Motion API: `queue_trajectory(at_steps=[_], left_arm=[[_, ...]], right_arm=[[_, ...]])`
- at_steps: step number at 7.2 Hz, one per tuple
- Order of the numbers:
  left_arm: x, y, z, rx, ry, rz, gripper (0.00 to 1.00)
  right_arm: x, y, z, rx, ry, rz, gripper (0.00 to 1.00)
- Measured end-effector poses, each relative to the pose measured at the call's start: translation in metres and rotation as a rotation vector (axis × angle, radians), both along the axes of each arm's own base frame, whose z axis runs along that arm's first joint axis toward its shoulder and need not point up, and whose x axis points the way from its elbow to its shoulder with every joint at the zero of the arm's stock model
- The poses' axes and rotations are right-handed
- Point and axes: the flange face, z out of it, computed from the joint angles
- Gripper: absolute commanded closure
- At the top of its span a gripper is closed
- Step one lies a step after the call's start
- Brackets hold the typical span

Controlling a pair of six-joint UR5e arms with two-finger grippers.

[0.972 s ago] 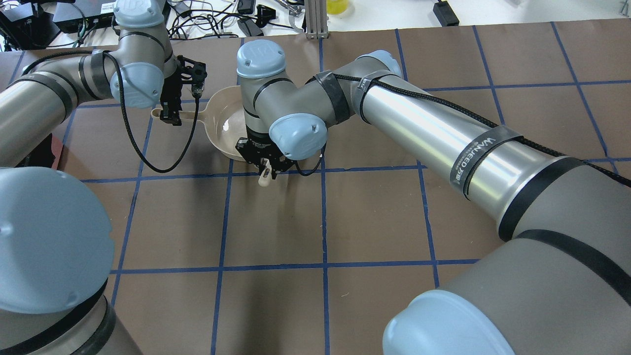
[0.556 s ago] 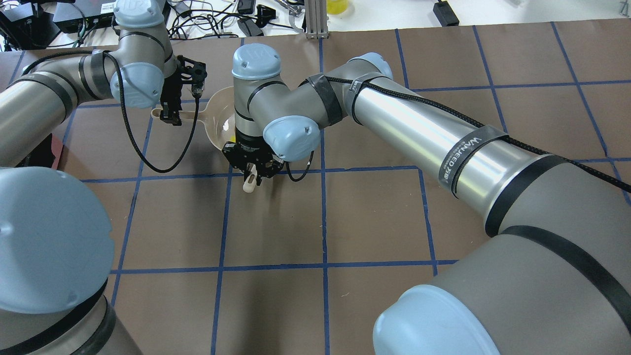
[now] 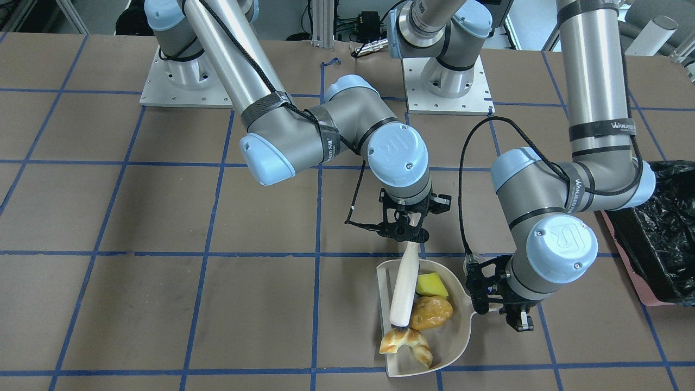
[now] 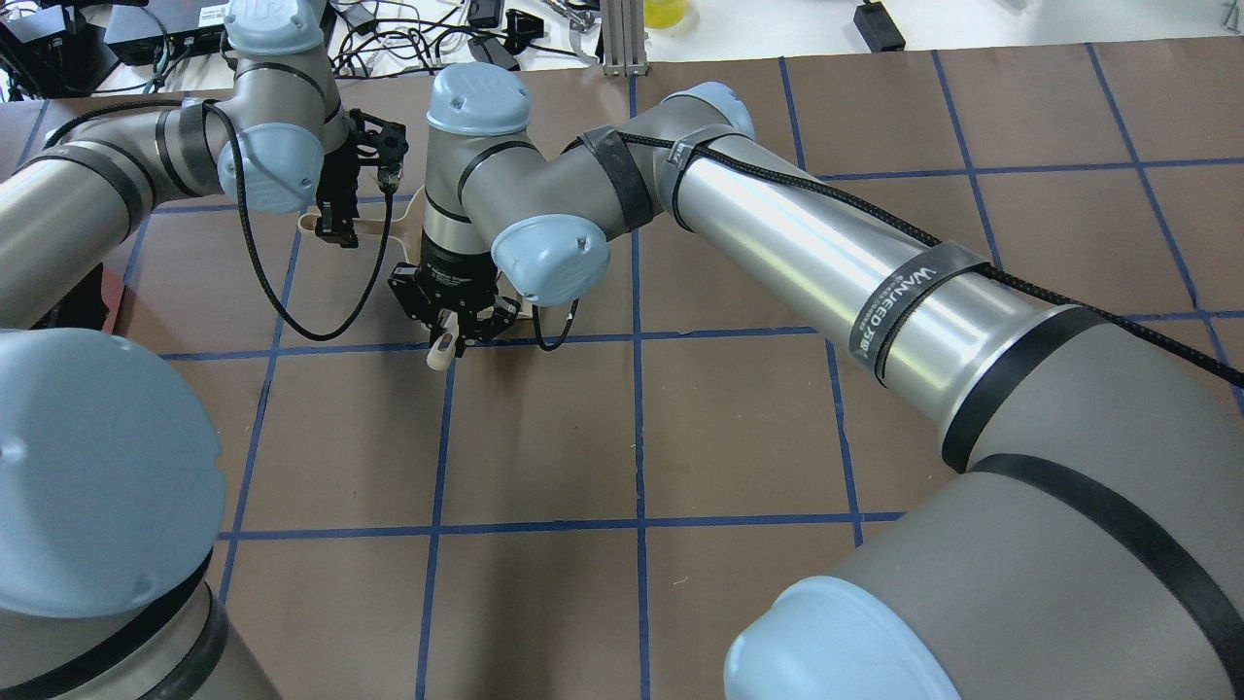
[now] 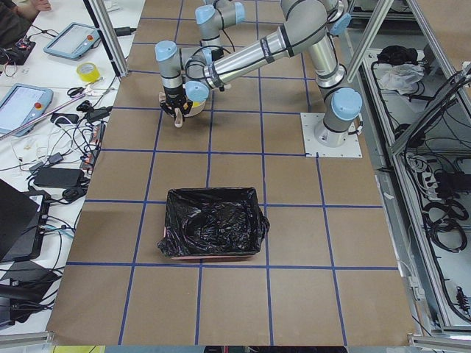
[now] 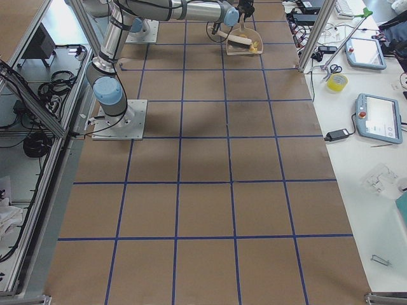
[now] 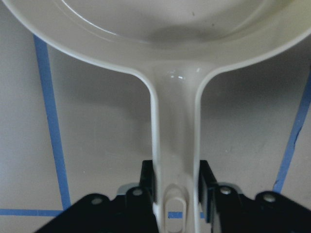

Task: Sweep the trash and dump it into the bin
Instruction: 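Lift the dustpan with the left gripper while the right gripper withdraws the brush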

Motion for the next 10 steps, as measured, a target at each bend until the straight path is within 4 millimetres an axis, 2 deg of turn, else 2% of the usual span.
queue_trajectory(at_steps=[3, 7, 9, 10], left_arm=[[0.0, 0.0, 0.001, -0.004, 0.005, 0.002, 1.0], [0.004, 0.0, 0.003, -0.01, 0.024, 0.01, 1.0], [0.007, 0.0, 0.004, -0.014, 0.056, 0.017, 1.0], [0.016, 0.001, 0.002, -0.015, 0.097, 0.032, 1.0]], right_arm=[[0.005, -0.002, 0.016, 0.002, -0.032, -0.023, 1.0], [-0.016, -0.002, 0.026, -0.016, 0.088, -0.021, 1.0], [-0.039, -0.005, 0.031, -0.011, 0.184, 0.002, 1.0], [-0.063, -0.012, 0.043, -0.012, 0.217, 0.017, 1.0]])
